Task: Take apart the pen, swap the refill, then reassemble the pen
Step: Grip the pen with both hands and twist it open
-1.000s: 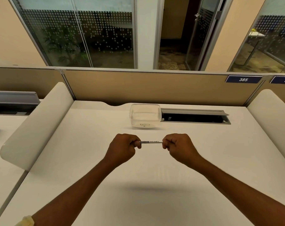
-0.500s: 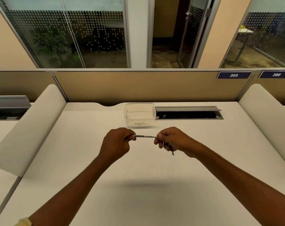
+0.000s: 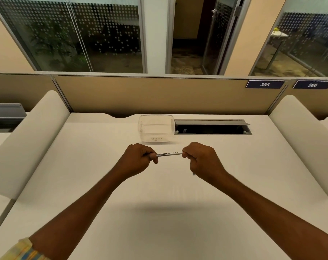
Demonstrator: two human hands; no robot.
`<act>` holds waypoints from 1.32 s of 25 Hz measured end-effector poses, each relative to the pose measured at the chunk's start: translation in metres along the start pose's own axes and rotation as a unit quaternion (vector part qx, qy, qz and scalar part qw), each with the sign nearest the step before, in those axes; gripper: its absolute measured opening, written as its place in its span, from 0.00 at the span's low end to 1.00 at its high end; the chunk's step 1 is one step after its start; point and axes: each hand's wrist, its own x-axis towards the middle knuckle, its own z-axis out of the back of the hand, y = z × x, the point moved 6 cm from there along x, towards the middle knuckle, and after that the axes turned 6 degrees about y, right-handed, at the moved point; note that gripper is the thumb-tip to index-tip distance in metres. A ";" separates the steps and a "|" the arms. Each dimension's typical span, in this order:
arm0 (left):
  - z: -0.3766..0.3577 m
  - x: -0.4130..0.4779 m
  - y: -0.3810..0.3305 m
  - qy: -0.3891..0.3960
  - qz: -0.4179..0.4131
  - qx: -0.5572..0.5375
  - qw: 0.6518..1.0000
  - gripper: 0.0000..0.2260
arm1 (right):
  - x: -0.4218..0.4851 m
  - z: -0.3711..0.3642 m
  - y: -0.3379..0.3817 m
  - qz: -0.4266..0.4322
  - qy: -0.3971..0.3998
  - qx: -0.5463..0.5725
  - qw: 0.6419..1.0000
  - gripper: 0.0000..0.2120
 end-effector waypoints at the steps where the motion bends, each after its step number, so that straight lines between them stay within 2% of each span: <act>1: 0.000 0.000 0.000 0.003 0.002 -0.006 1.000 0.17 | -0.002 0.002 0.001 0.026 -0.009 -0.020 0.999 0.10; 3: 0.002 0.000 -0.004 -0.015 -0.014 0.015 1.000 0.14 | -0.003 0.000 -0.003 0.030 0.007 -0.013 0.999 0.10; 5: 0.006 -0.001 -0.009 -0.051 -0.037 0.057 0.996 0.11 | 0.001 -0.009 -0.017 -0.061 0.088 0.101 0.989 0.10; 8: 0.009 -0.005 -0.013 -0.098 -0.068 0.109 0.987 0.09 | -0.002 -0.021 -0.032 -0.236 0.227 0.301 0.896 0.15; 9: 0.008 -0.006 -0.014 -0.107 -0.076 0.121 0.984 0.09 | -0.003 -0.022 -0.032 -0.260 0.247 0.326 0.875 0.17; 10: 0.008 -0.006 -0.015 -0.114 -0.080 0.129 0.982 0.09 | -0.003 -0.022 -0.032 -0.272 0.249 0.329 0.869 0.17; 14: 0.007 -0.004 -0.014 -0.110 -0.059 0.121 0.985 0.09 | 0.005 -0.016 -0.031 -0.249 0.172 0.218 0.928 0.17; 17: 0.004 -0.001 -0.009 -0.080 -0.036 0.095 0.992 0.11 | 0.007 -0.013 -0.025 -0.163 0.118 0.130 0.971 0.15; 20: 0.005 -0.001 -0.004 -0.063 -0.030 0.076 0.995 0.11 | 0.006 -0.010 -0.017 -0.089 0.078 0.083 0.989 0.10; 23: 0.008 -0.002 -0.002 -0.064 -0.032 0.081 0.994 0.11 | 0.007 -0.010 -0.019 -0.110 0.072 0.107 0.986 0.06; 25: 0.010 -0.003 -0.002 -0.067 -0.032 0.087 0.993 0.11 | 0.006 -0.011 -0.021 -0.157 0.084 0.140 0.974 0.05; 27: 0.011 -0.004 -0.002 -0.072 -0.036 0.093 0.992 0.11 | 0.005 -0.012 -0.025 -0.216 0.126 0.183 0.951 0.04; 29: 0.010 -0.007 -0.002 -0.074 -0.041 0.099 0.991 0.11 | 0.006 -0.013 -0.025 -0.236 0.183 0.210 0.931 0.02; 31: 0.011 -0.009 -0.002 -0.078 -0.042 0.101 0.991 0.11 | 0.007 -0.012 -0.024 -0.230 0.222 0.233 0.918 0.10; 33: 0.012 -0.011 -0.002 -0.084 -0.044 0.105 0.990 0.11 | 0.006 -0.014 -0.023 -0.241 0.248 0.245 0.906 0.14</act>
